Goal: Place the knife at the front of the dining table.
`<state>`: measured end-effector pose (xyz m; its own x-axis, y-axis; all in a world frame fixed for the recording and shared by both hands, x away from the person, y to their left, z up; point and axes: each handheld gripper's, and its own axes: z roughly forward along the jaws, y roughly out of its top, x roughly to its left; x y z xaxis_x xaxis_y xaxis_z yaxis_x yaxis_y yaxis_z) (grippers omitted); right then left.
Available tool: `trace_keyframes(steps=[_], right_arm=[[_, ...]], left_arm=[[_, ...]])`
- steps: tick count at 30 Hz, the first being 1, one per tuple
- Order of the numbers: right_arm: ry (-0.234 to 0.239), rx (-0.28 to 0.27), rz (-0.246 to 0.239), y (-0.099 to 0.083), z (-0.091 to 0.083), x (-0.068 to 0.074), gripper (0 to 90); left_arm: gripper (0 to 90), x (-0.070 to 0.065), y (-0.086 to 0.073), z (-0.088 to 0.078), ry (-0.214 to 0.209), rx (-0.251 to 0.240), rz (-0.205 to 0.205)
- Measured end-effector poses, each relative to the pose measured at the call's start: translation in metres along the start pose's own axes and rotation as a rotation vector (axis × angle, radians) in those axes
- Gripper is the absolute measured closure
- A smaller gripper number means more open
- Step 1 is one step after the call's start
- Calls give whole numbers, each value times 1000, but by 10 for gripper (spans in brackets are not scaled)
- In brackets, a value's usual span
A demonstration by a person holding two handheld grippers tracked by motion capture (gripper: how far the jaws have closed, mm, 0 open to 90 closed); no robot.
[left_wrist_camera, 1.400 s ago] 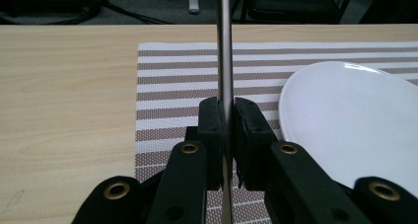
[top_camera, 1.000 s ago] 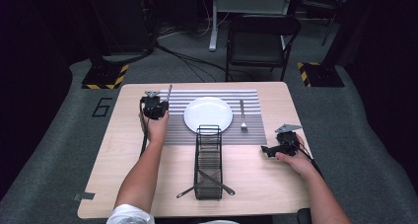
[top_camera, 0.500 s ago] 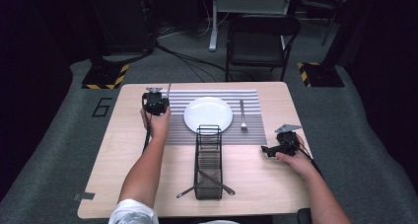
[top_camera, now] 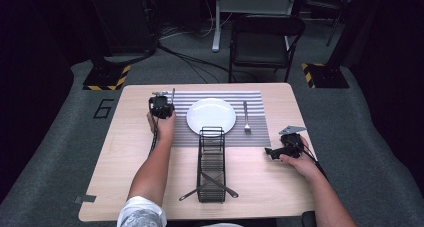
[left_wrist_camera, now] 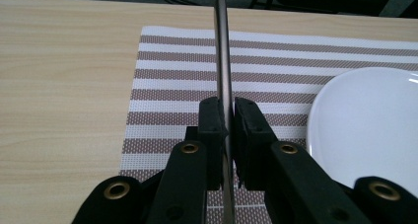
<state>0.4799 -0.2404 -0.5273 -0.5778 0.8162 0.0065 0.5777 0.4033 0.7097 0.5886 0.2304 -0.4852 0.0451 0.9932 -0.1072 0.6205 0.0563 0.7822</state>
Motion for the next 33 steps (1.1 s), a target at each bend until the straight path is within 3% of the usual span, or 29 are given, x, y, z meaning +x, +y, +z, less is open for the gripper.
trace_keyframes(steps=[11, 33], right_arm=[[0, -1, -2, 0, 0, 0, 0], [0, -1, -2, 0, 0, 0, 0]], left_arm=[[826, 0, -5, 16, 13, 24, -8], [823, 0, -11, 26, 33, 46, -1]])
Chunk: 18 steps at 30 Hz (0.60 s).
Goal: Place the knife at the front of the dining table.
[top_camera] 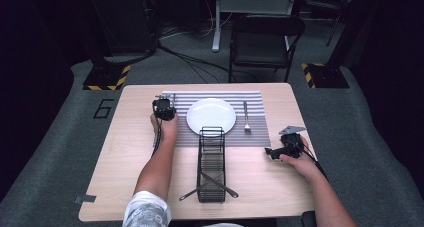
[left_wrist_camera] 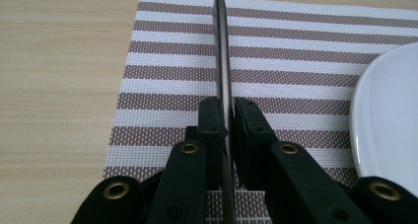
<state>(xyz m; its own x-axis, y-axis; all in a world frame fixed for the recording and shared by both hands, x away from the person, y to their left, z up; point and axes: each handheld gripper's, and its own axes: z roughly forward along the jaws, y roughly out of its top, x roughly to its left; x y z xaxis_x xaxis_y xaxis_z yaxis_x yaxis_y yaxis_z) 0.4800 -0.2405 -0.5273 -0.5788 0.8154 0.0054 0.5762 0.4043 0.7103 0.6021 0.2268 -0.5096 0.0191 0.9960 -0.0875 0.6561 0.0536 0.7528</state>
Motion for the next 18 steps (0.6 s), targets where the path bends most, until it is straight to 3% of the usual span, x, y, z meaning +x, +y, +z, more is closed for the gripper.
trace_keyframes(steps=[8, 18], right_arm=[[1, 1, -1, 0, 0, 0, 0], [1, 0, -2, 0, 0, 0, 0]], left_arm=[[816, -2, -2, 2, 2, 5, 10], [762, -6, -3, 3, -37, 5, 34]])
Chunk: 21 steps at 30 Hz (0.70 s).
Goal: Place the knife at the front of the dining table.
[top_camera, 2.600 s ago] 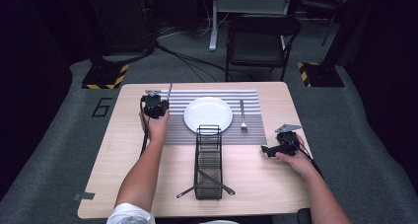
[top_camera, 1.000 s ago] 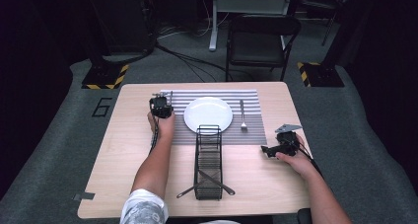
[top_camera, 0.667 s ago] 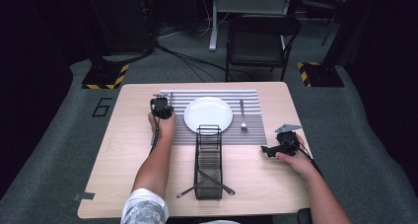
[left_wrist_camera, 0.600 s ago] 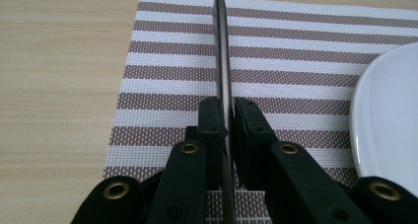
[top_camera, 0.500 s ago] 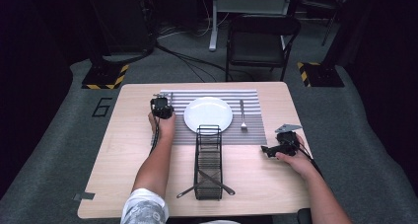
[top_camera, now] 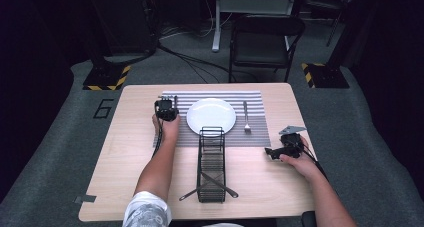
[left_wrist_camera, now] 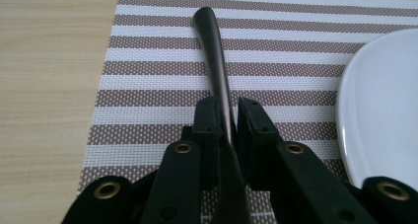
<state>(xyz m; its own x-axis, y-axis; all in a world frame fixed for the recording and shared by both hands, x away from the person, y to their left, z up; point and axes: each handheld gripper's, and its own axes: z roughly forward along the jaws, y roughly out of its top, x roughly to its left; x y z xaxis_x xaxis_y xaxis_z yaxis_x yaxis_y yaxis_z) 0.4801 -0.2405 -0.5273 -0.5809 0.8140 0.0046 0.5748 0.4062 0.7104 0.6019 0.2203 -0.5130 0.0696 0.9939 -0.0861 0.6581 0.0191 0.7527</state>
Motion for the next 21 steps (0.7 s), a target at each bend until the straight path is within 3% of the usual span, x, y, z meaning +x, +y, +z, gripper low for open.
trace_keyframes(steps=[5, 21], right_arm=[[0, 0, -1, 0, 0, 0, 0], [1, 0, -1, 0, 0, 0, 0]], left_arm=[[709, 0, 2, -4, -15, -13, 16], [538, 14, 8, -30, -92, -38, -12]])
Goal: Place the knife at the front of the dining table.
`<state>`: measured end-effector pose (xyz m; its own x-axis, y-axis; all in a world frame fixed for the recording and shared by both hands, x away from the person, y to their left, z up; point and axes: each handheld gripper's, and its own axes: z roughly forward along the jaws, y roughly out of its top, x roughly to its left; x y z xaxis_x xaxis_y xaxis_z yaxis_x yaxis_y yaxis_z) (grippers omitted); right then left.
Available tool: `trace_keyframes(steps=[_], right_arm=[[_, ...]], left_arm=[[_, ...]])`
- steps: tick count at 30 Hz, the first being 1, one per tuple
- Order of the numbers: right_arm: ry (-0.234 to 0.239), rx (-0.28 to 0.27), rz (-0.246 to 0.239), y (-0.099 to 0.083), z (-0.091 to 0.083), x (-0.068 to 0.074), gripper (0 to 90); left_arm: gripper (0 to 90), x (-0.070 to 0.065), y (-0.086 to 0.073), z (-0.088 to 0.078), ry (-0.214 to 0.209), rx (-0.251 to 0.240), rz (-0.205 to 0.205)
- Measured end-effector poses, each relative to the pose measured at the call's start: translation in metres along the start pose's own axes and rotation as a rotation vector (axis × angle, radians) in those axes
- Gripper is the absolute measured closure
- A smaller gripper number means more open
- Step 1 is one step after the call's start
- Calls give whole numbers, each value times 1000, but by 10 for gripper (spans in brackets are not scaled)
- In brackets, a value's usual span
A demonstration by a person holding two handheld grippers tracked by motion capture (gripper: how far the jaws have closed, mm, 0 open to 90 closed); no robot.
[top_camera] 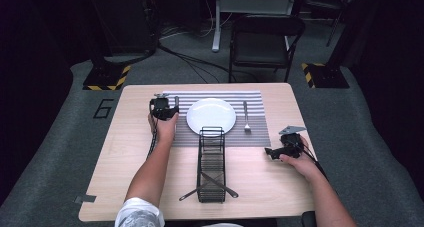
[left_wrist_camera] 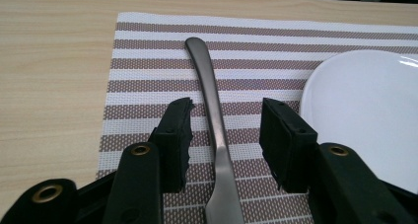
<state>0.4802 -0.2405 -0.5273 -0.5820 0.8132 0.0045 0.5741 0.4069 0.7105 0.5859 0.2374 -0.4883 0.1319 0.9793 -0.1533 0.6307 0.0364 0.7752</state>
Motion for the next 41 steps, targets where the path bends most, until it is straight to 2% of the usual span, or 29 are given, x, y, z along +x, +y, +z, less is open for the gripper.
trace_keyframes(steps=[2, 4, 8, 11, 15, 21, 29, 32, 36, 38, 39, 41], right_arm=[[0, 0, 0, 0, 0, 0, 0], [0, 1, 0, 0, 0, 0, 0], [0, 1, 0, 0, 0, 0, 0], [0, 1, 0, 0, 0, 0, 0], [0, 0, 0, 0, 0, 0, 0], [-1, 0, 0, 0, 0, 0, 0], [-2, 1, 1, 0, 0, 0, 0], [-3, 0, 1, 0, 0, 0, 0], [-4, 1, 1, 0, 0, 0, 0], [-4, 0, 3, 0, 0, 0, 0], [-5, 0, 2, 0, 0, 0, 0], [-4, 1, 5, 0, 0, 1, 0]], left_arm=[[524, 2, 1, -6, -24, -9, -14], [517, 4, 4, -15, -34, -24, -7], [502, 7, 9, -34, -48, -53, 33], [492, 8, 8, -51, -72, -89, 41], [486, 10, 3, -69, -91, -93, 76], [464, 17, -9, -89, -124, -63, 105], [444, 22, -33, -103, -122, -28, 161], [438, 24, -39, -105, -135, -10, 156], [432, 30, -55, -108, -145, 26, 174], [428, 34, -62, -109, -137, 29, 169], [428, 36, -65, -110, -135, 46, 173], [427, 38, -68, -110, -129, 39, 171]])
